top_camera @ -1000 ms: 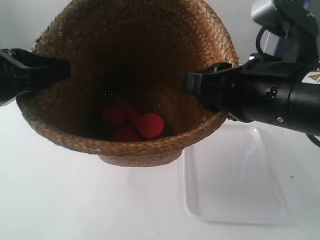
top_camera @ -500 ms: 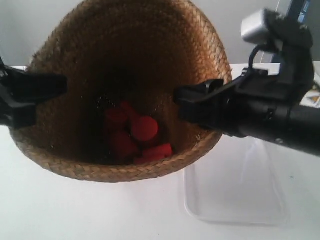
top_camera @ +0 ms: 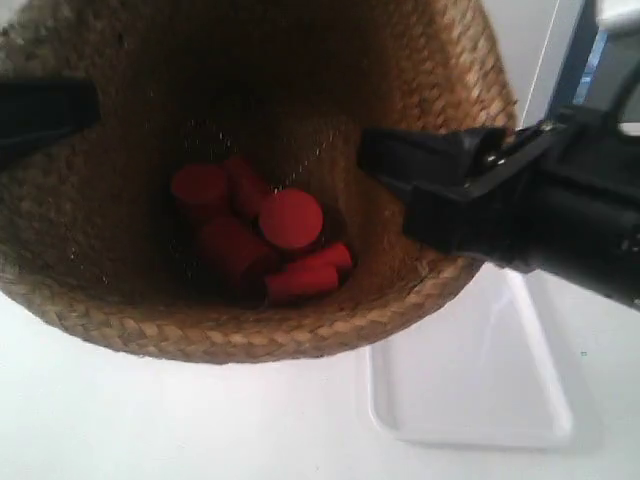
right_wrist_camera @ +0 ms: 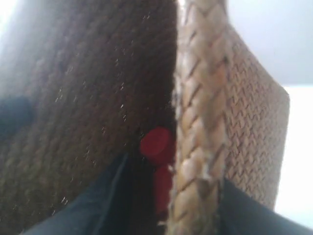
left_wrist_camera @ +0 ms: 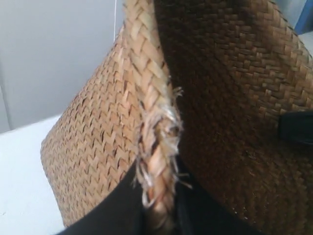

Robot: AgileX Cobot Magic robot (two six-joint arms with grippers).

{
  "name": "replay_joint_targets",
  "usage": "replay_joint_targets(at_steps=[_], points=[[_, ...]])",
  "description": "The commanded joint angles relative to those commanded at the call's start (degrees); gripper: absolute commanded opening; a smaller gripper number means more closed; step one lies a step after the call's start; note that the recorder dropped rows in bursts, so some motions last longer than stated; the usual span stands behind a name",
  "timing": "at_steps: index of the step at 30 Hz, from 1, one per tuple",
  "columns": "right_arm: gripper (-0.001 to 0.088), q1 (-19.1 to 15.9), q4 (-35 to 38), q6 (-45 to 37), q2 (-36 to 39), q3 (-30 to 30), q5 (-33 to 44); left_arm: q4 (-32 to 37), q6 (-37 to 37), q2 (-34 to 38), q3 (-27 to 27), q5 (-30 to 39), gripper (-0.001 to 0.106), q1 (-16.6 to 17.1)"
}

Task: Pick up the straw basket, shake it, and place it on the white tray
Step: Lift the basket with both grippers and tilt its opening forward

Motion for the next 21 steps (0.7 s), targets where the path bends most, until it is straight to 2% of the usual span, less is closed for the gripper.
replay_joint_targets(at_steps=[2, 4, 7, 9, 12, 13, 14, 15, 16, 18, 20, 21], points=[[0.0000, 0.00, 0.26, -0.12, 3.21, 0.86, -4.22, -2.32, 0.00, 2.44, 0.68, 0.02, 0.000, 0.00], [0.0000, 0.90, -0.95, 2.58, 1.49, -2.28, 3.81, -2.05, 0.38, 0.79, -2.10, 7.53, 0.000, 0.00], [0.0000, 2.94, -1.11, 1.22, -3.91, -6.32, 16.04, -2.06, 6.63, -3.31, -6.47, 16.00, 0.000, 0.00], [0.0000, 3.47, -1.00, -1.33, -4.88, -5.16, 14.00, -2.32, 12.66, -3.80, -5.29, 12.42, 0.000, 0.00], [0.0000, 3.33, 3.70, -4.96, 1.81, 1.15, -6.42, -8.58, 14.48, 2.44, 0.42, -4.35, 0.000, 0.00], [0.0000, 3.32, 7.50, -7.54, 4.36, 1.36, -9.56, -9.62, 14.48, 3.65, 0.70, -5.57, 0.000, 0.00], [0.0000, 3.32, 10.74, -8.43, 5.06, 0.52, -8.52, -9.45, 14.48, 3.37, 0.22, -3.39, 0.000, 0.00], [0.0000, 3.49, 12.54, -9.39, 4.23, -1.12, -3.32, -8.39, 14.48, 1.63, -1.12, 1.44, 0.000, 0.00], [0.0000, 3.87, 12.39, -10.24, 1.92, -3.01, 4.04, -7.52, 14.48, -0.57, -2.89, 6.77, 0.000, 0.00], [0.0000, 4.70, 12.39, -9.89, -1.64, -5.33, 11.68, -7.94, 14.36, -4.37, -5.86, 11.52, 0.000, 0.00], [0.0000, 5.17, 12.39, -10.26, -2.92, -5.16, 11.11, -8.11, 14.16, -6.03, -6.12, 10.59, 0.000, 0.00], [0.0000, 4.83, 13.01, -10.98, -1.86, -4.01, 7.32, -8.11, 14.16, -5.88, -5.21, 8.71, 0.000, 0.00]])
